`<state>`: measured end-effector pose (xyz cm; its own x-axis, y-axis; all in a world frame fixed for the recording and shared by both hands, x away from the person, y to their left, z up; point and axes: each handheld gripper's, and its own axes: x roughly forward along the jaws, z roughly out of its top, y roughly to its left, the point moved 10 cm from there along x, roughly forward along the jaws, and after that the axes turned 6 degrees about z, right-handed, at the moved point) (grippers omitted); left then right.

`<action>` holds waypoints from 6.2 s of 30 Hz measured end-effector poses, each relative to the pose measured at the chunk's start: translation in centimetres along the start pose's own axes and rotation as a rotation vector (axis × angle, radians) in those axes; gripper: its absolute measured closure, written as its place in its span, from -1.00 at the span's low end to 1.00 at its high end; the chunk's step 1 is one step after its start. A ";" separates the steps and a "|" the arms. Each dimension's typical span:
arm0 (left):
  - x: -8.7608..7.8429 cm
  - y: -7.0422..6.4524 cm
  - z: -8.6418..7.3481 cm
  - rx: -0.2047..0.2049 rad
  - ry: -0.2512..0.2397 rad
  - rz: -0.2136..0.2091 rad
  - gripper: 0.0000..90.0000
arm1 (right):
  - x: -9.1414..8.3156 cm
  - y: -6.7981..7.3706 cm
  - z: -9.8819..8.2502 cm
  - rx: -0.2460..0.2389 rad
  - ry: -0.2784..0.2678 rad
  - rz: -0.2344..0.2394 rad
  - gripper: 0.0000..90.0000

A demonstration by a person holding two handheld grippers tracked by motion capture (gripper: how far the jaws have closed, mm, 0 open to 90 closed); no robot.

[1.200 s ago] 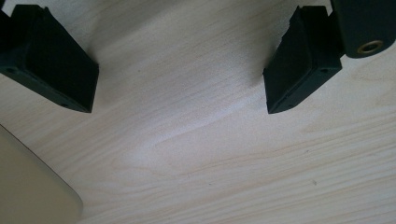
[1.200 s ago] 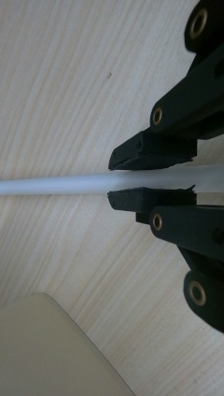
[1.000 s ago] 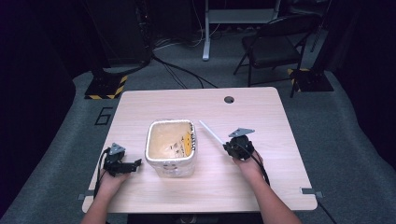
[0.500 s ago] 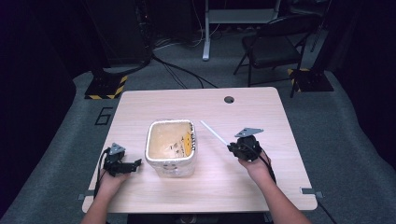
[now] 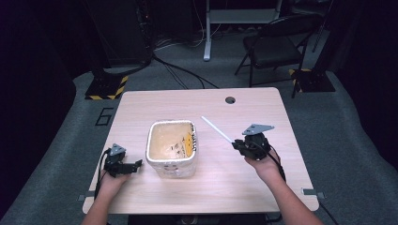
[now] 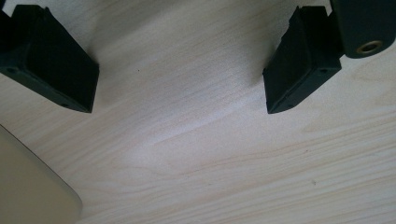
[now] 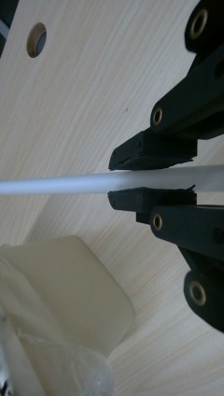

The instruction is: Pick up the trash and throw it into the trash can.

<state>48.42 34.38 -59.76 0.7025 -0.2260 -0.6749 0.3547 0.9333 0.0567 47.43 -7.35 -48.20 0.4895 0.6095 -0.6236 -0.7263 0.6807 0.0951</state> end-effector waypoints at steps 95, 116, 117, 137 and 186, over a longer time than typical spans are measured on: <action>0.0 0.1 0.0 -0.003 -0.001 0.003 -0.76 | 1.5 11.8 6.6 -0.248 0.058 0.208 0.60; 0.0 0.0 0.0 -0.005 -0.002 0.003 -0.76 | 1.0 11.4 5.7 -0.217 0.000 0.205 0.23; 0.0 0.0 0.0 -0.004 -0.002 0.003 -0.76 | 1.0 11.4 5.6 -0.210 0.000 0.206 0.23; 0.0 0.0 0.0 -0.005 -0.003 0.003 -0.76 | 0.1 6.8 2.6 -0.148 -0.015 0.089 0.23; 0.0 0.0 0.0 -0.006 -0.001 0.006 -0.76 | -0.4 -1.7 -5.5 -0.001 -0.026 -0.109 0.20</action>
<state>48.40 34.42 -59.74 0.7051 -0.2206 -0.6740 0.3464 0.9364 0.0560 45.78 -10.99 -52.35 0.5782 0.5422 -0.6097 -0.6685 0.7432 0.0271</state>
